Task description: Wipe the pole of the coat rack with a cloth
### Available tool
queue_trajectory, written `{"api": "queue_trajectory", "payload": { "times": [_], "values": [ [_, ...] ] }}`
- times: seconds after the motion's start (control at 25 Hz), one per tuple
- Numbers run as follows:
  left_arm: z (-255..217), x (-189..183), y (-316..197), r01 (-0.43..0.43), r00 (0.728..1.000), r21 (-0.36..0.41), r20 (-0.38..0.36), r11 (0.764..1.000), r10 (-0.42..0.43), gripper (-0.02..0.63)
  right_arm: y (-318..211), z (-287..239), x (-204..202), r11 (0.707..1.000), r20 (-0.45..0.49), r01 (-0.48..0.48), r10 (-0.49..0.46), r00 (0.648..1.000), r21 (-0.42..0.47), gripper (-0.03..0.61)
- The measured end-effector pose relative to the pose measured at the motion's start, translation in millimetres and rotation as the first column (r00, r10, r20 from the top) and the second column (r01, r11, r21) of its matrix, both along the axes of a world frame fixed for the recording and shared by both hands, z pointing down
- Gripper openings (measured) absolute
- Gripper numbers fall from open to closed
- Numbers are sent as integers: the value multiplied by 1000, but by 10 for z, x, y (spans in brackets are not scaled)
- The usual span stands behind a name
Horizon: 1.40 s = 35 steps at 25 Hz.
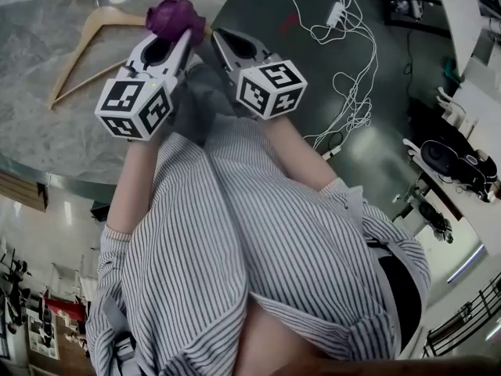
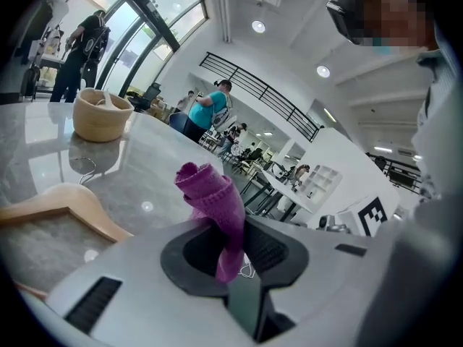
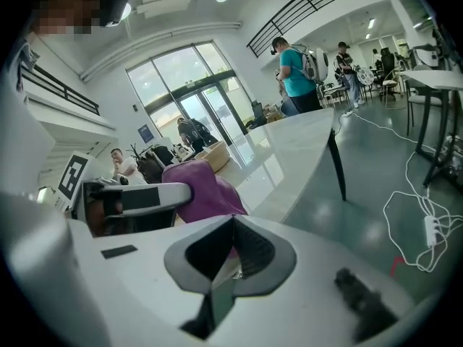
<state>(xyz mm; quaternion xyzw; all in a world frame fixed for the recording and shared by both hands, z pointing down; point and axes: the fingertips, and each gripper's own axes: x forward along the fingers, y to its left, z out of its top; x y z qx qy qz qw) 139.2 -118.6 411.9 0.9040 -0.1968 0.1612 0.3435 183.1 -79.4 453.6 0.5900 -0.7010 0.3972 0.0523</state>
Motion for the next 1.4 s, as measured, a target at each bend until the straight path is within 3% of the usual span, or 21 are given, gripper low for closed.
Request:
{"api": "queue_trajectory", "payload": {
  "times": [0.56, 0.88, 1.4],
  "values": [
    [357, 86, 118, -29, 1000, -88, 7, 996, 30, 80, -18, 279, -62, 999, 30, 2, -1, 1000, -52, 15],
    [484, 98, 81, 0, 1000, -163, -10, 987, -1, 80, -35, 350, -10, 998, 34, -9, 11, 999, -62, 15],
    [515, -33, -4, 44, 999, -170, -7, 984, -46, 80, -100, 370, -150, 998, 36, 20, -18, 999, -63, 15]
  ]
}}
